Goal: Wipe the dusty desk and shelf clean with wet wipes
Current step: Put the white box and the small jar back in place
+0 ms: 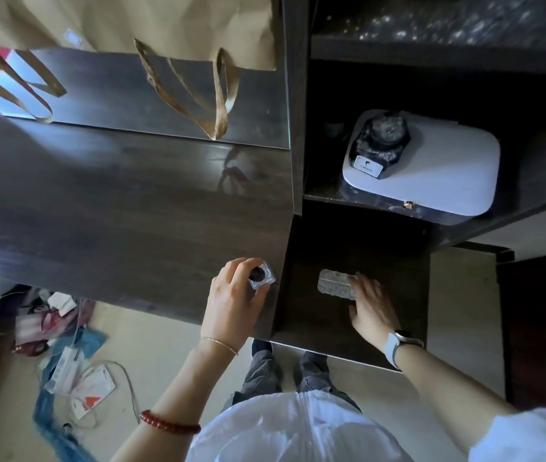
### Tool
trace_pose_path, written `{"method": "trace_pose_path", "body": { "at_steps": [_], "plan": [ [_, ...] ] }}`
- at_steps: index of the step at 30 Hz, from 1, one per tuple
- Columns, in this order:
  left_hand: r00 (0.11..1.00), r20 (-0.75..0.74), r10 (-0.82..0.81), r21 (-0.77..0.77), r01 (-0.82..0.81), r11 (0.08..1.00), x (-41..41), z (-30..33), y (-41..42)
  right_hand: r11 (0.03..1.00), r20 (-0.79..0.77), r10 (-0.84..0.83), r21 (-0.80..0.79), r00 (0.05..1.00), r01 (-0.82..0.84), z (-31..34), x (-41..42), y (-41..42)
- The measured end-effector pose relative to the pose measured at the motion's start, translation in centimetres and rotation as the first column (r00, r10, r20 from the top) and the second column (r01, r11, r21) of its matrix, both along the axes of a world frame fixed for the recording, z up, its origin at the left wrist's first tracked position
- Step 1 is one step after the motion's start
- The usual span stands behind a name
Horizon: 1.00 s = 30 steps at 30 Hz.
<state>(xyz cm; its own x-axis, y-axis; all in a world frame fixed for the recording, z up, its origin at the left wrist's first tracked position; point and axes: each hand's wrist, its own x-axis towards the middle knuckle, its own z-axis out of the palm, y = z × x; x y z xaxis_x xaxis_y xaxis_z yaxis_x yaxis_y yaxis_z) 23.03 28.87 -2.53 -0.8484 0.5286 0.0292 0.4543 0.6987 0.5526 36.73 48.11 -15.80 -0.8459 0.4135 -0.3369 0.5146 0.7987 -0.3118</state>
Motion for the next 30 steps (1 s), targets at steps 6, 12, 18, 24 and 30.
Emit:
{"method": "trace_pose_path", "body": {
  "at_steps": [6, 12, 18, 24, 30],
  "plan": [
    [0.995, 0.091, 0.039, 0.065, -0.045, 0.997, -1.6, 0.2, 0.4, 0.984, -0.287, -0.122, -0.162, 0.95, 0.077, 5.9, -0.8, -3.7],
    [0.984, 0.152, -0.091, 0.065, 0.082, 0.995, -9.5, 0.0, 3.6, 0.988, -0.466, -0.154, -0.057, 0.871, 0.143, 12.0, -6.0, -4.2],
    [0.944, 0.215, -0.249, -0.004, 0.256, 0.967, -16.4, -1.0, 7.4, 0.891, -0.482, -0.19, 0.281, 0.855, 0.356, 15.6, -10.7, -4.2],
    [0.911, 0.224, -0.346, -0.043, 0.364, 0.93, -18.5, -1.8, 9.9, 0.784, -0.476, -0.271, 0.396, 0.837, 0.479, 17.0, -12.4, -5.1],
    [0.902, 0.214, -0.374, -0.027, 0.388, 0.921, -18.4, -1.7, 12.1, 0.775, -0.386, -0.281, 0.449, 0.879, 0.445, 16.5, -10.5, -3.8]
  ]
}}
